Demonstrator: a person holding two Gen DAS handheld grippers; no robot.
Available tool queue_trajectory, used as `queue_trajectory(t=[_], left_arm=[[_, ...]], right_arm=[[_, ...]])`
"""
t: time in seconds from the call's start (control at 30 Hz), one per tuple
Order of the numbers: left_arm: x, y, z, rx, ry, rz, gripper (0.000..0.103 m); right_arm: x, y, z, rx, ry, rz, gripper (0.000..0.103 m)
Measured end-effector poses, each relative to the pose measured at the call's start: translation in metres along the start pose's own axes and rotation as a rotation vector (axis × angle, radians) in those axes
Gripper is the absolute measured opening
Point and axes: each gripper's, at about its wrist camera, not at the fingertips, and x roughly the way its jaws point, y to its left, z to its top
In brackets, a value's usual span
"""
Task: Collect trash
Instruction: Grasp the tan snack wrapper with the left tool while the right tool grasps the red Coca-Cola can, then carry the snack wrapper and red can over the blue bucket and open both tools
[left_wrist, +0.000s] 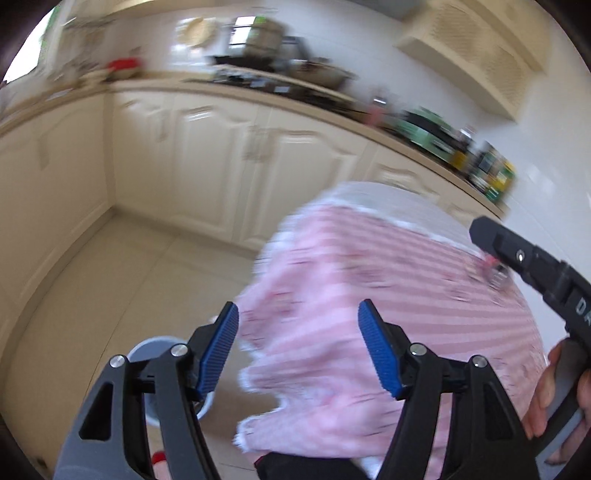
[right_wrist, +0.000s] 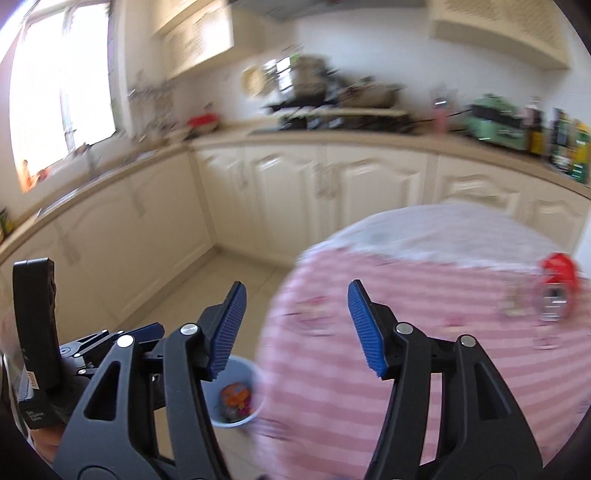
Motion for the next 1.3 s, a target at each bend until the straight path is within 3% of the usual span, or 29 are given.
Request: queue_trajectory(t=[0.13,0.4,0.6,0.83,0.9,0.93,1.23,1.27,1.3], left_arm=[[0.031,-0.078,0.018,0.092,0.068,-0.128,0.066],[0.1,-0.198,0.031,0.249,0.173,-0.197,0.066],[0.155,-0.258,0.036,0.36,0.227,-0.174,0.066],[0.193,-0.286,0.034,0.43,0.275,-0.116,0.065],[0.203,-0.293,0.033,0.453,0.297,-0.103,0.047],[0.209,-0.296,0.031,0.466,0.315,-0.088,0.029],[0.184,-0.291,0.037,0.449,0.201,-0.096,0.026],[0.178,-0.289,0.039,0.44,0.186,-0.103,0.004],[0.174,-0.287,0.041,0.435,0.182,-0.114,0.004]], right_arm=[[-0.035,-0.086,0.002,0.088,-0.041,-0.139,0.06],[-0.067,-0.239,-0.024,0.335,-0.032,-0.322,0.063],[-0.055,-0.301,-0.041,0.473,0.01,-0.32,0.065],[-0.038,-0.329,-0.042,0.572,0.028,-0.278,0.066],[-0.032,-0.338,-0.041,0.622,0.036,-0.254,0.066],[-0.029,-0.342,-0.041,0.641,0.044,-0.246,0.066],[-0.002,-0.364,-0.054,0.823,0.087,-0.086,0.066],[0.0,-0.365,-0.054,0.832,0.088,-0.071,0.065],[0.002,-0.365,-0.054,0.84,0.087,-0.046,0.064]])
